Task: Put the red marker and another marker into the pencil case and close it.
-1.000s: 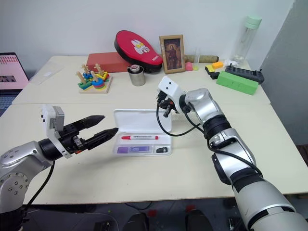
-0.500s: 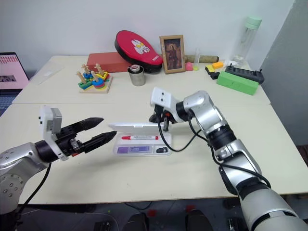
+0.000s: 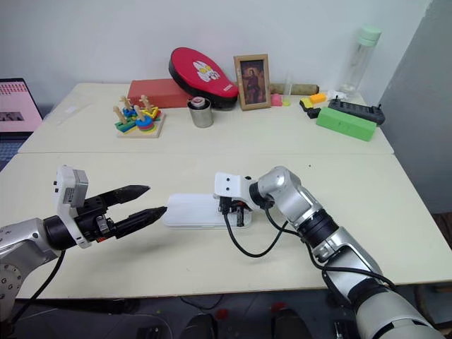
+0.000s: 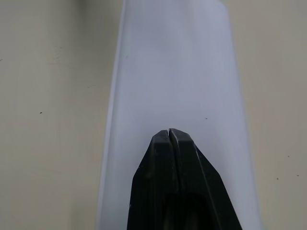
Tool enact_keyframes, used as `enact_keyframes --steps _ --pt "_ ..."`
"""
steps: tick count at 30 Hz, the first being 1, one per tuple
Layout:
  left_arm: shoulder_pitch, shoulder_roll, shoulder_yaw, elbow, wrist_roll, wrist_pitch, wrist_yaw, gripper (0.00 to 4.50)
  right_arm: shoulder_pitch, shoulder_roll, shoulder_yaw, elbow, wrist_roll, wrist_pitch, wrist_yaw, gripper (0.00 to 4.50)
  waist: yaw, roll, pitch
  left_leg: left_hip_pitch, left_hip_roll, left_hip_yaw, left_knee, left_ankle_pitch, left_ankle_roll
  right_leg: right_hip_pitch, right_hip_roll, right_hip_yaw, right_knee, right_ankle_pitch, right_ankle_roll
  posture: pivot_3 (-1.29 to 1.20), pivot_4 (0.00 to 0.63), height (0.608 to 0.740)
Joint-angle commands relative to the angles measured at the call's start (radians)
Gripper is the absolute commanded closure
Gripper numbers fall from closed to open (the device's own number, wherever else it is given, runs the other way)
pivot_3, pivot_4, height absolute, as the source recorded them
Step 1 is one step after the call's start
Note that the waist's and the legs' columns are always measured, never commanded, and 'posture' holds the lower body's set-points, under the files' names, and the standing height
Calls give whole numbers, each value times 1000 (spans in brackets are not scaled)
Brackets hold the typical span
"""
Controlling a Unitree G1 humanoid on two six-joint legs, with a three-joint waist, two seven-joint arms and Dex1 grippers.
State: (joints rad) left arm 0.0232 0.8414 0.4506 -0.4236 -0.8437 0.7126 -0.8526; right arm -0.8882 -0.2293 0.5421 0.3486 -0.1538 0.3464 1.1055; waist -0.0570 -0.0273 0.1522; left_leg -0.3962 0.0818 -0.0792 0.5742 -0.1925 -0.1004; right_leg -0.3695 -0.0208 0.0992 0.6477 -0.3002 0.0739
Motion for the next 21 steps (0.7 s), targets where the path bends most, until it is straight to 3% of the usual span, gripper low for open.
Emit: enact_keyframes --steps 1,7,11,14,21 --pt "-35 -2 5 -1 23 -18 40 0 19 -2 -8 -2 5 28 -4 4494 0 0 0 1 0 0 0 0 0 0 0 0 0 0 0 0 150 740" --pt "-96 -43 -22 91 97 -40 126 0 -8 10 -164 -55 137 108 -17 4494 1 0 0 0 0 0 1 0 0 1 0 0 0 0 0 0 150 740" --pt "-166 -66 -60 204 209 -120 178 0 -1 -13 -361 -94 256 158 -97 4494 11 -1 0 -4 0 -1 0 0 0 0 0 -1 0 0 0 0 150 740" --pt "-213 -63 -77 284 265 -160 187 0 21 -52 -439 -118 280 216 -161 4067 17 -2 -1 -4 0 0 -1 0 0 0 0 -1 -1 0 0 0 150 740" --pt "-295 -31 -110 462 358 -233 146 0 128 -161 -557 -251 332 357 -253 2518 24 -3 -1 -4 -1 0 -1 0 0 -1 0 0 -1 0 -1 0 150 740"
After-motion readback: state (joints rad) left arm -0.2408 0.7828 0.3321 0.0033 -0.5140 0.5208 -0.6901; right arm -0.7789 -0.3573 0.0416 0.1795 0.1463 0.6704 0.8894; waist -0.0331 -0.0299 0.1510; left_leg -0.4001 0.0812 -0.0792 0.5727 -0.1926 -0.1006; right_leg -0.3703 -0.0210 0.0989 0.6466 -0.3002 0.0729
